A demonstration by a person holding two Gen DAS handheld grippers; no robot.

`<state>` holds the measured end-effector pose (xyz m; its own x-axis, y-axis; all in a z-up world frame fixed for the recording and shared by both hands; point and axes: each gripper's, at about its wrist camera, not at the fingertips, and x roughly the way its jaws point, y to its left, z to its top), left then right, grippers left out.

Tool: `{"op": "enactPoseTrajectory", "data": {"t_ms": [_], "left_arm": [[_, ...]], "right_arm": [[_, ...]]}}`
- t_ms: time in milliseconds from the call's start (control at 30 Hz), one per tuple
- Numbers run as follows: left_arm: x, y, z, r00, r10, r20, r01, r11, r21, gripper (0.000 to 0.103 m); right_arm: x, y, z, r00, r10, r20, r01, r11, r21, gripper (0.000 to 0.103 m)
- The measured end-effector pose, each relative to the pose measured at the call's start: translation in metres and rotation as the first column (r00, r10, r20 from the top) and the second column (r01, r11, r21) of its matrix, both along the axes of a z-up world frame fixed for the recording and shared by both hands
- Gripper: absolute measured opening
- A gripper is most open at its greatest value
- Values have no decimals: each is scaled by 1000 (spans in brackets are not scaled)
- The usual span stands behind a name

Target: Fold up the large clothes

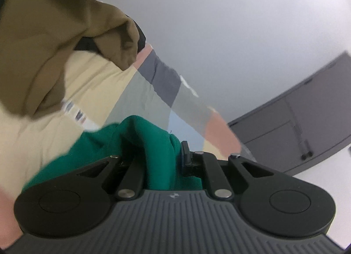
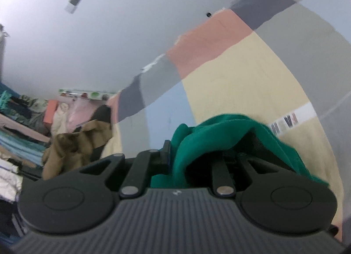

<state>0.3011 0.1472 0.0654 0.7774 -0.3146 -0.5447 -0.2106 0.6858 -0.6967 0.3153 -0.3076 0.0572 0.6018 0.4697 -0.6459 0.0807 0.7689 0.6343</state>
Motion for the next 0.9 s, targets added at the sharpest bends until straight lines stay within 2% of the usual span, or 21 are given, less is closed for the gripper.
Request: {"op": "enactPoseTrajectory", "data": {"t_ms": [100,200,333,433,567,767,800,867,900], "left_arm": [[43,6,-28,999,-45,-8,46,999,4,12],[79,16,-56,996,-82,-30,81,996,-35,13],[111,29,-87,990,-117,-73,111,990,-85,13],[123,32,-105,987,-132,-94,121,986,-112,14],[128,29,-117,985,-133,-107,124,988,-92,14],[120,25,-109,987,-128,-99,121,990,-71,15],[116,24,-106,987,-128,-100,121,990,-65,19],[106,21,-98,988,-108,-108,103,993,-51,41],[99,18,-93,990,-99,-103,95,994,-45,63]], "right_arm": [[37,1,-32,999,3,-39,-3,1000,2,19],[69,5,-60,997,15,-76,-15,1000,6,19],[90,8,-83,994,47,-99,-46,999,7,19],[93,7,-93,993,49,-111,-46,998,30,20],[96,3,-101,992,53,-113,-47,998,48,20],[94,1,-104,994,48,-101,-41,997,64,22],[92,0,-103,994,49,-93,-43,997,69,23],[88,0,-98,995,53,-81,-49,997,61,26],[84,0,-93,996,58,-65,-54,997,55,34]]}}
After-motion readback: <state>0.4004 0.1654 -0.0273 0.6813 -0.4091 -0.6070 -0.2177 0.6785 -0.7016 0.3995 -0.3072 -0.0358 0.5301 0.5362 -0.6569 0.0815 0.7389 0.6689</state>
